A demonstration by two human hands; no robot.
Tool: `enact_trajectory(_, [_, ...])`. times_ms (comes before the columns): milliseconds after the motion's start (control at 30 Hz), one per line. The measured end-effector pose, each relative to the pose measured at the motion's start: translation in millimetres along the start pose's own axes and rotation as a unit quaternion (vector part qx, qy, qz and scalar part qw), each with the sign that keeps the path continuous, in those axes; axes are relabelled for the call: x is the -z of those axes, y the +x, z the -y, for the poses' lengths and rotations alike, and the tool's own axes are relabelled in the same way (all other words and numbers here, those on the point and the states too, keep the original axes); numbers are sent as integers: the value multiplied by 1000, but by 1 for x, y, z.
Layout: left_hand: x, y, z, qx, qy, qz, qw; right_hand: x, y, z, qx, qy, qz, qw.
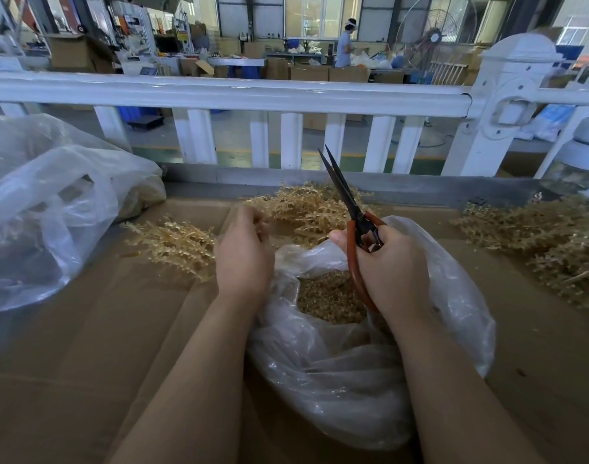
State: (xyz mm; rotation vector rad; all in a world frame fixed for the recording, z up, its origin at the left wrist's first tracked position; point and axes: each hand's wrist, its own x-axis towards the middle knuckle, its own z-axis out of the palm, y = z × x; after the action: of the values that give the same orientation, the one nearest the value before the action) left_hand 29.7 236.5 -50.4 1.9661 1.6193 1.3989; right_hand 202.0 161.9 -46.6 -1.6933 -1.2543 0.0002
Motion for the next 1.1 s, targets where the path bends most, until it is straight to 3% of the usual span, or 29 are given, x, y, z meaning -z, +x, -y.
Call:
enact_trajectory(100, [8, 2, -4, 49, -126, -106, 985, -1, 1, -2, 0, -1, 3, 1000])
enact_trajectory(200, [19, 9, -12, 80, -357, -133, 921, -1, 1, -3, -1, -1, 3, 1000])
enact_trajectory(333, [32, 16, -23, 162, -630, 15, 759, 0, 2, 0, -15, 35, -1, 999])
enact_trajectory(400, [33, 14, -30, 182, -673, 91, 711, 1, 2, 3, -20, 72, 7, 997])
enact_trajectory(600, [29, 4, -50, 169, -679, 201, 686, 4, 4, 10, -51, 221, 83, 970])
enact_trajectory(833, [24, -3, -51, 168, -641, 213, 718, 21, 7, 12, -96, 441, 142, 881])
enact_trajectory(967, [22, -3, -50, 161, -647, 212, 715, 22, 8, 13, -107, 429, 151, 884])
enact_trajectory(1100, [20, -4, -48, 127, -628, 207, 739, 18, 11, 13, -127, 397, 151, 896])
